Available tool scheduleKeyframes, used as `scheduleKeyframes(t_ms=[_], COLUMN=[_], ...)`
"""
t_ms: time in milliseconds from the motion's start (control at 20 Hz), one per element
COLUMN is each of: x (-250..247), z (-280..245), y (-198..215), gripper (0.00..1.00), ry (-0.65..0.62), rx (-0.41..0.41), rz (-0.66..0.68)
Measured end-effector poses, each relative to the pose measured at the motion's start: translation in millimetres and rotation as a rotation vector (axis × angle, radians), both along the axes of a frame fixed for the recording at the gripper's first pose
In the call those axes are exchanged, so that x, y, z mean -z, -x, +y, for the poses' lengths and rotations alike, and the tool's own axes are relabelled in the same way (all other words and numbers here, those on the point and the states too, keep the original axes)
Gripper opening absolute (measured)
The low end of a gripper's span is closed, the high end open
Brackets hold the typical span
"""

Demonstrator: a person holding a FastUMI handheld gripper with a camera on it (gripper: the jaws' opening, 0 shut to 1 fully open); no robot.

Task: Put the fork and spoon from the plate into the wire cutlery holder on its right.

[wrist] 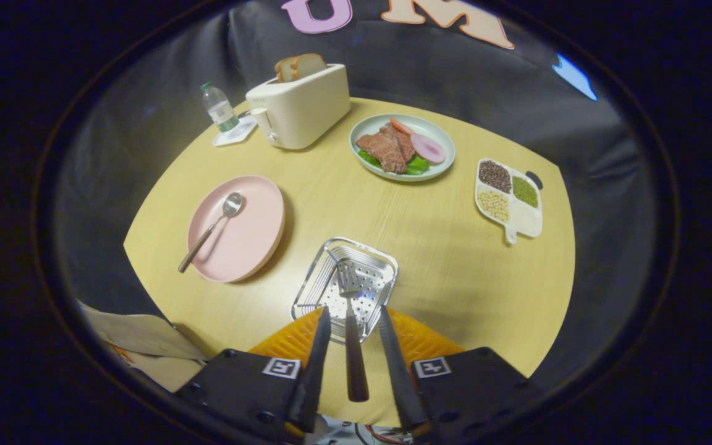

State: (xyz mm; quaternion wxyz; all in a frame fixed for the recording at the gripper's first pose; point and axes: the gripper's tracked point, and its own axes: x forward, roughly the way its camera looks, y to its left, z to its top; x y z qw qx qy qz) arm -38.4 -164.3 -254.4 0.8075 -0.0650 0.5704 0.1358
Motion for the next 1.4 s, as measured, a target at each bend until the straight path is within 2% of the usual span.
scheduleKeyframes(t_ms=[250,450,700,1150,1400], x=[-38,-47,-32,6,40], z=[36,71,118,196,227], y=[-26,-25,-17,-15,-8], gripper=[0.97,0.99,0.99,0.99,0.99], ry=[-0.067,-0.061,-0.007,-0.028,-0.043], rx=[0.12,0.18,0.192,0.217,0.222], rz=[-0.251,-0.379,-0.469,-0.546,-0.501])
